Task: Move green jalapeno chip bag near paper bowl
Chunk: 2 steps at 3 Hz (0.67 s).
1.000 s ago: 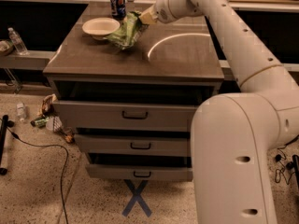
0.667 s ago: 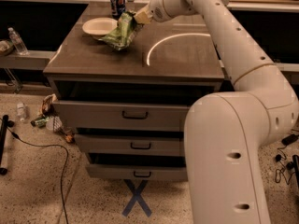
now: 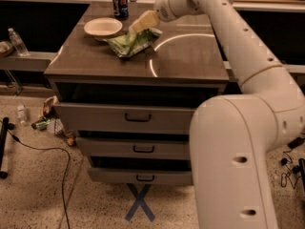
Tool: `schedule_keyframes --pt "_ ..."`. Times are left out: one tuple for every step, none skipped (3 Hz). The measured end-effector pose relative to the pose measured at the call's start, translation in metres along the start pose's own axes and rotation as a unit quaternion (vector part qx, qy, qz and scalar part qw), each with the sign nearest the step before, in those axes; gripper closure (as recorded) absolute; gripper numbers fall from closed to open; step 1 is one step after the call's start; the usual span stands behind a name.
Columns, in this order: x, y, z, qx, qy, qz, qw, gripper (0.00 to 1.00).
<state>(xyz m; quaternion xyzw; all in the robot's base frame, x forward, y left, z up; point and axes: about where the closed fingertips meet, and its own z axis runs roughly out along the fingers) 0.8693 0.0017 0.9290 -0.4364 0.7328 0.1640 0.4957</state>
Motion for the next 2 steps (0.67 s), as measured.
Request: schedule_keyframes --pt "0.018 -0.033 -0.056 0.036 -0.012 0.030 0.9989 0.00" --pt "0.034 -0.071 -0.134 0.107 -0.030 0.059 0.9920 0.00"
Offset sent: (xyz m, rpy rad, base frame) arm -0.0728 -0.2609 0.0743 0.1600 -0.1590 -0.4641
